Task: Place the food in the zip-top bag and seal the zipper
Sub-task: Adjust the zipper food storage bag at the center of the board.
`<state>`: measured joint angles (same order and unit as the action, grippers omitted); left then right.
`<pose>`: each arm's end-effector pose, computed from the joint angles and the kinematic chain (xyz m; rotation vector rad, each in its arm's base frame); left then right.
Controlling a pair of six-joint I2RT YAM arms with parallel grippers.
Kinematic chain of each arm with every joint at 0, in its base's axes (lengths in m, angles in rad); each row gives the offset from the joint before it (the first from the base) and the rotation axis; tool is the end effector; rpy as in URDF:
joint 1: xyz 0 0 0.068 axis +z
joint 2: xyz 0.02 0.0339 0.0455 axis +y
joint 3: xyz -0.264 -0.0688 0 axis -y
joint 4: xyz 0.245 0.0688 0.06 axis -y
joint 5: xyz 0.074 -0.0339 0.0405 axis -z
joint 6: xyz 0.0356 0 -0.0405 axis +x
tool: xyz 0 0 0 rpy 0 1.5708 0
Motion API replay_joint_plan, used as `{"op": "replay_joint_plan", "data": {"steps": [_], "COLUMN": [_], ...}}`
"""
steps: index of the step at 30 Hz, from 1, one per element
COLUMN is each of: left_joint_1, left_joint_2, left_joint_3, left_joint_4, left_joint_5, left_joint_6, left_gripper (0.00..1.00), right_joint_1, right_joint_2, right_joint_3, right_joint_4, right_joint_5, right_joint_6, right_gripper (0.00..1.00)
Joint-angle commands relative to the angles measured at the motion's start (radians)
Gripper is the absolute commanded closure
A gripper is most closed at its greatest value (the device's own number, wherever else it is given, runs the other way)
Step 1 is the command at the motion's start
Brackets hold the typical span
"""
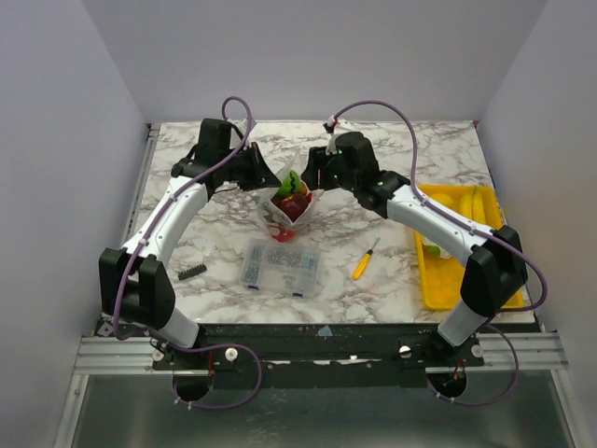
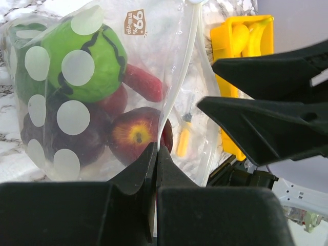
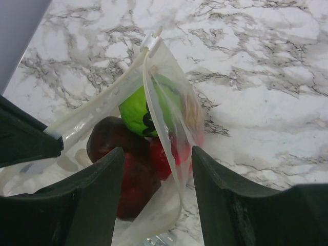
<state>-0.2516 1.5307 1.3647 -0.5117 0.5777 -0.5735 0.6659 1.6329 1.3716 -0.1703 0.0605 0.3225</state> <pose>0.3262 -0.1039 0.3309 -0.0460 2.3455 -1.0782 0.3065 0.2380 0.3258 -0.3108 2.0243 0.5674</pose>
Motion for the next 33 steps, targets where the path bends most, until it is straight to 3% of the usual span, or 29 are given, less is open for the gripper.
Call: {"op": "replay_joint_plan", "data": {"steps": [1,4,7,8,11,16,21,24,33], "left_joint_1": [-0.026,-0.033,-0.046,-0.052,-0.069,-0.103,-0.13,-0.136,-0.188], "left_joint_2": [0.013,0.022,0.029,0.035,0.071,0.132,0.235,0.267,0.343], "left_joint_3": [-0.002,0.003,0.016,0.028,0.113,0.218,0.386,0.421,0.523], "left_joint_4": [0.028,0.026,0.029,0.02,-0.044,-0.019,-0.098,-0.108,-0.203], "left_joint_5": [0.002,-0.005,-0.016,-0.022,-0.044,0.001,0.041,0.088,0.129], "left_joint_6": [0.044,0.052,0.054,0.048,0.032,-0.038,0.027,0.08,0.237], "left_gripper": [1.0,1.0,1.0,1.0,1.0,1.0,1.0,1.0,1.0], "right_joint_1": [0.0,0.0,-0.001,0.0,0.0,0.0,0.001,0.0,0.011], "right_joint_2": [0.071,0.092,0.11,0.113,0.086,-0.055,-0.133,-0.19,-0.217], "right_joint_3": [0.068,0.085,0.122,0.14,0.171,0.027,-0.065,-0.184,-0.356], "right_joint_4": [0.01,0.016,-0.008,-0.032,-0.081,0.07,0.027,0.103,0.242], "right_joint_5": [-0.031,0.016,0.015,0.025,0.052,0.095,0.282,0.323,0.371], "right_joint_6": [-0.025,-0.018,0.018,0.049,0.233,0.508,0.788,0.955,1.195], "right_gripper": [0.46,0.67,0.98,1.0,1.0,1.0,1.0,1.0,1.0]}}
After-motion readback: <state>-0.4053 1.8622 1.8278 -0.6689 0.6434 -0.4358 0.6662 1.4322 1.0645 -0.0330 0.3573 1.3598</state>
